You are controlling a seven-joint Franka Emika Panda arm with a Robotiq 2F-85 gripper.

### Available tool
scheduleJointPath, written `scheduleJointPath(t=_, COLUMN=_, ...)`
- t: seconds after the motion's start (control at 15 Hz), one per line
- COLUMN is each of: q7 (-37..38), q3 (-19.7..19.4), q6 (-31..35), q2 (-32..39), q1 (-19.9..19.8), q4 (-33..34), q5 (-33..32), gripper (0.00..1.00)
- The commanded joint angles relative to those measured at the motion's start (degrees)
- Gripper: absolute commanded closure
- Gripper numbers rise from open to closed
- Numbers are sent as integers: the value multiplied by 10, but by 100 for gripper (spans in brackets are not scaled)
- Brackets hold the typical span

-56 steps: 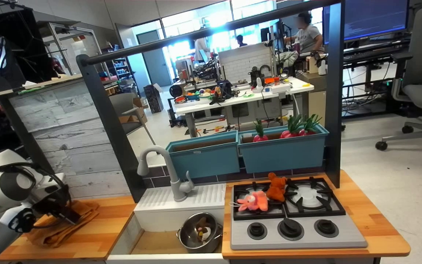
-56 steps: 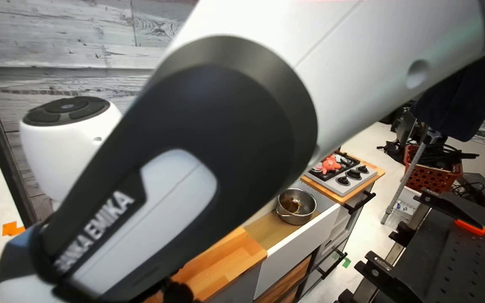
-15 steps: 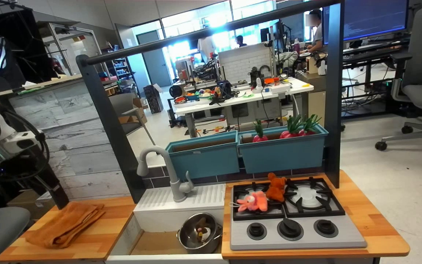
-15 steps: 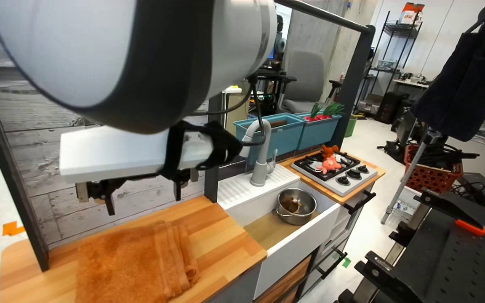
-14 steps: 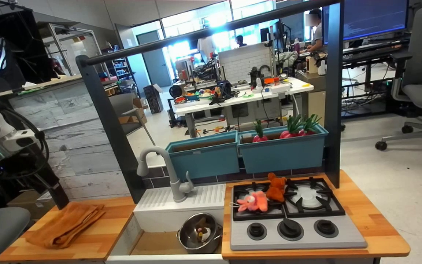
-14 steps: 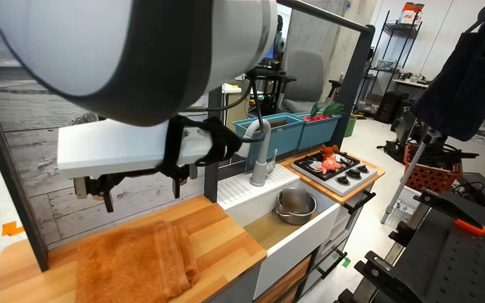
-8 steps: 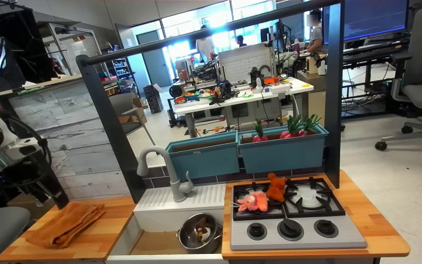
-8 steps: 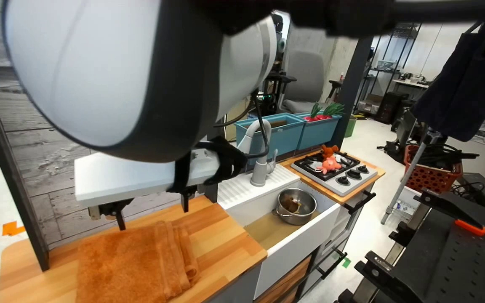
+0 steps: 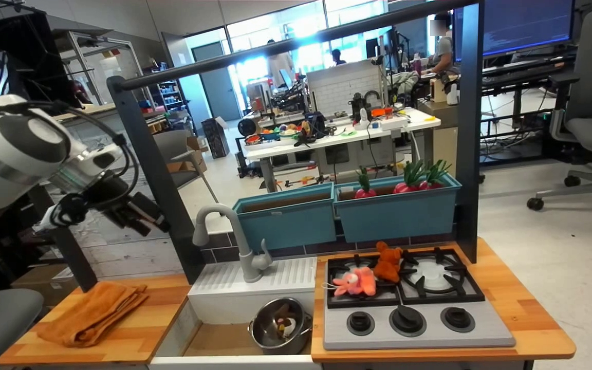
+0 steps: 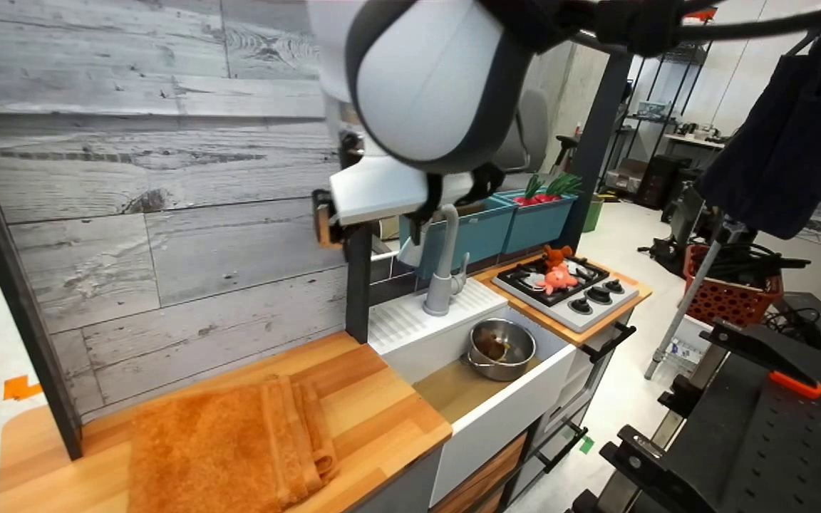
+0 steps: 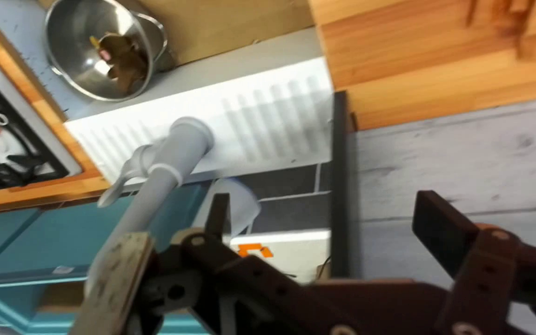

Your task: Pick up the plush toys from the counter and stove and put them in the pot, then wipe the counter

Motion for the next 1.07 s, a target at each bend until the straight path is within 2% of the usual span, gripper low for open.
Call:
scheduleJointPath(t=0.0, q7=-1, q3=-4, q6=36, q2=-30, q1=-56, q4=-21, q5=-14, gripper=0)
scheduleJointPath(t=0.07, q7=9, q3=0, q6=7, q2=-18, q1=-43, q4=-5, q5=-19, gripper=0)
scheduleJointPath(t=0.2, q7=-2, q3=3, q6=22, q2=-21, q1=-65, q4=-7, q5=-16, gripper=0)
scheduleJointPath(t=0.47, q7=-1, q3=4, q6=24, q2=-21, q1=-63, q4=-9, q5=-16, gripper=0)
scheduleJointPath(t=0.53, q7=13, q3=-14, q6=1, q2=-28, q1=-36, q4=-15, q5=-30, gripper=0)
scheduleJointPath(t=0.6, q7=14, q3=-15, q6=-15, q2=-39, q1=-31, q4=-22, q5=-35, gripper=0)
scheduleJointPath(t=0.67, q7=-24, q3=6, q6=-72, q2=-70, q1=-48, q4=-34, q5=-35, gripper=0)
scheduleJointPath(t=0.8, q7=-63, q3=28, q6=-140, q2=-108, q1=-79, q4=-50, q5=-42, gripper=0)
scheduleJointPath(t=1.0, q7=-115, q3=47, q6=-208, q2=-157, q1=-148, q4=-69, q5=-33, gripper=0)
